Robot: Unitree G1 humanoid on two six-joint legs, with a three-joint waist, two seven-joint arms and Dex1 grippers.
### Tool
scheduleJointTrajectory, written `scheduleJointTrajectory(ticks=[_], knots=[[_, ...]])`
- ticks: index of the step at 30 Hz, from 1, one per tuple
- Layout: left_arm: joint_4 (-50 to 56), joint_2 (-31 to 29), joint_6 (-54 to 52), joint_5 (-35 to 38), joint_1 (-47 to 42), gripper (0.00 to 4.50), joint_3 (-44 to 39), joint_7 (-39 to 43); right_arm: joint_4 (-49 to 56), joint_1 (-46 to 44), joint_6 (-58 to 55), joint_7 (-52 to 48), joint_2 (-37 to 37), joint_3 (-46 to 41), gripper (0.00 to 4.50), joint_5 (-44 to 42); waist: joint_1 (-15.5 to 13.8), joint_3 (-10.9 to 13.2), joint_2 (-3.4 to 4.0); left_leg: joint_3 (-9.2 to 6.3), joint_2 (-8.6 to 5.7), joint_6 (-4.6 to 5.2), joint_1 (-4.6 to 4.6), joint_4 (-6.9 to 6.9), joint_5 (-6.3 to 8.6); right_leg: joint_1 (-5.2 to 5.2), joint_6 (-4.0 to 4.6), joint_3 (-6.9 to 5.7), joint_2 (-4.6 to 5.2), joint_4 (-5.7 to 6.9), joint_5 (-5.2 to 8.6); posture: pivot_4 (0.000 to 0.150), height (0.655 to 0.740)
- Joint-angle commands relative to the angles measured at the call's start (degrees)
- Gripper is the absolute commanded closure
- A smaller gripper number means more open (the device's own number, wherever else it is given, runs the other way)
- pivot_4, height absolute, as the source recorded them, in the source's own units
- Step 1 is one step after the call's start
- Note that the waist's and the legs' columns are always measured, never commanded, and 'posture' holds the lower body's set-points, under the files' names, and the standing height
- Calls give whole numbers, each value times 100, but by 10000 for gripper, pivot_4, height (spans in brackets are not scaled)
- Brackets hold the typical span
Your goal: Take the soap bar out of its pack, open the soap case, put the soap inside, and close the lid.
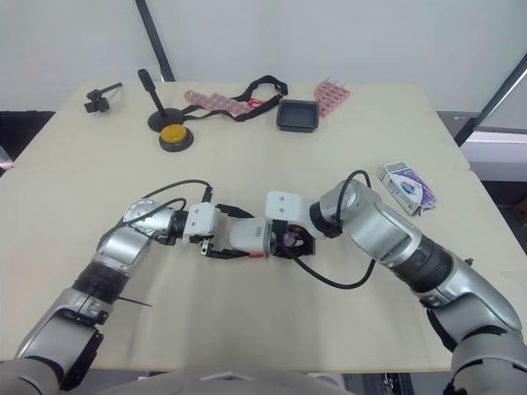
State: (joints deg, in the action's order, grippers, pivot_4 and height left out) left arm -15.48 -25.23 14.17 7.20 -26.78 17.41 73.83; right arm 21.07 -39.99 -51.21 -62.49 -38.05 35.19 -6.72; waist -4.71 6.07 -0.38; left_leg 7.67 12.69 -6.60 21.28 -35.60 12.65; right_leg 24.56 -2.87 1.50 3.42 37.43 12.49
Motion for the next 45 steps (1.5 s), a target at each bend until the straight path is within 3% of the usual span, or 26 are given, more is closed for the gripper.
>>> scheduleJointTrajectory(ticks=[1, 12, 16, 20, 26, 45], knots=[[179, -20, 36, 64, -12, 10244, -24, -25, 210, 72, 137, -5, -168, -285, 437, -74, -6, 0, 0, 0, 0, 0, 0, 0, 0, 0, 0, 0, 0, -1, 0, 1500, 7291], [171, -99, 16, 62, -30, 10244, -12, 9, 595, 726, 110, 134, -603, -1401, 437, -630, -33, 0, 0, 0, 0, 0, 0, 0, 0, 0, 0, 13, 1, -1, 0, 1500, 7291], [187, -111, -3, 86, -42, 10244, -17, 8, 569, 1045, 463, 199, -751, -1640, 11963, -622, -29, 0, 0, 0, -1, 0, 0, 0, 0, 0, 0, 14, 1, -2, 0, 1500, 7291], [194, -115, -20, 107, -65, 10244, -32, 12, 445, 1517, 1249, 322, -885, -1545, 26402, -316, -34, 0, 0, 0, 0, 1, 1, 0, 1, 0, 0, 14, 1, -4, 0, 1500, 7291], [259, -126, -52, 140, -72, 10244, -33, 52, 337, 1490, 1342, 370, -684, -1245, 44768, -189, 18, 0, 1, 0, 1, 1, -2, -1, 0, 0, 1, 15, 1, 0, 1, 1500, 7291], [281, -118, -83, 104, -39, 10244, -44, -31, 227, 1177, 1467, 382, -245, -798, 44768, 111, 12, 0, 1, 0, 0, 2, -1, -1, 0, 0, 0, 13, 0, -1, 0, 1500, 7291]])
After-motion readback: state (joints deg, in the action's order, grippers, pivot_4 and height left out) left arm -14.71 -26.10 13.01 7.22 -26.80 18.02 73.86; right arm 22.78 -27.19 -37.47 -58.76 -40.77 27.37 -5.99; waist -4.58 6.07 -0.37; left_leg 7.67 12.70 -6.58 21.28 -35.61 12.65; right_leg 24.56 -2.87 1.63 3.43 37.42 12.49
